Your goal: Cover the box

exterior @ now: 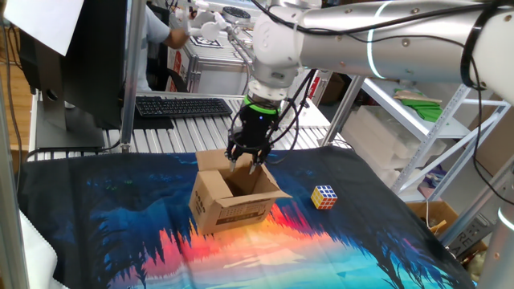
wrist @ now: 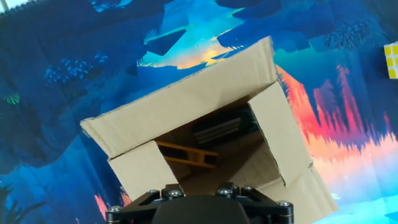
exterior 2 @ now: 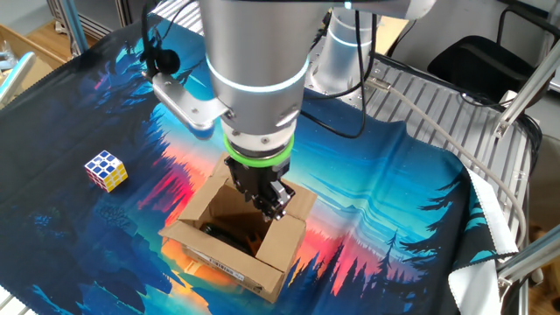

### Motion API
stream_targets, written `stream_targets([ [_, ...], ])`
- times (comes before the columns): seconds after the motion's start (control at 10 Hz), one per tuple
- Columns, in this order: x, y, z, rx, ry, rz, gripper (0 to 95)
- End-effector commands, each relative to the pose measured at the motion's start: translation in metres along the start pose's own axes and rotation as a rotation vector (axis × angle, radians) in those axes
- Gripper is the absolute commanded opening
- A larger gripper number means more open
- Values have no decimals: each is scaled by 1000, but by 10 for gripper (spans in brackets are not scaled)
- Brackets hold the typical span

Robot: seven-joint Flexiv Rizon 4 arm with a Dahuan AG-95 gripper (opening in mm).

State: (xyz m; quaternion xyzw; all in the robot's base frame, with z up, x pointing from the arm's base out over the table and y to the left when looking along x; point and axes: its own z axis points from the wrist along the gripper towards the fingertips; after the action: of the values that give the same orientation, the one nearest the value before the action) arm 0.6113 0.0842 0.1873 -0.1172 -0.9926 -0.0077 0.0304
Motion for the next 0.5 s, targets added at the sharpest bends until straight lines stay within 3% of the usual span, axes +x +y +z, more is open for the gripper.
stream_targets([
  [0.1, -4, -9, 0, 13, -10, -104, 380],
  [0.5, -16, -38, -3, 16, -26, -153, 380],
])
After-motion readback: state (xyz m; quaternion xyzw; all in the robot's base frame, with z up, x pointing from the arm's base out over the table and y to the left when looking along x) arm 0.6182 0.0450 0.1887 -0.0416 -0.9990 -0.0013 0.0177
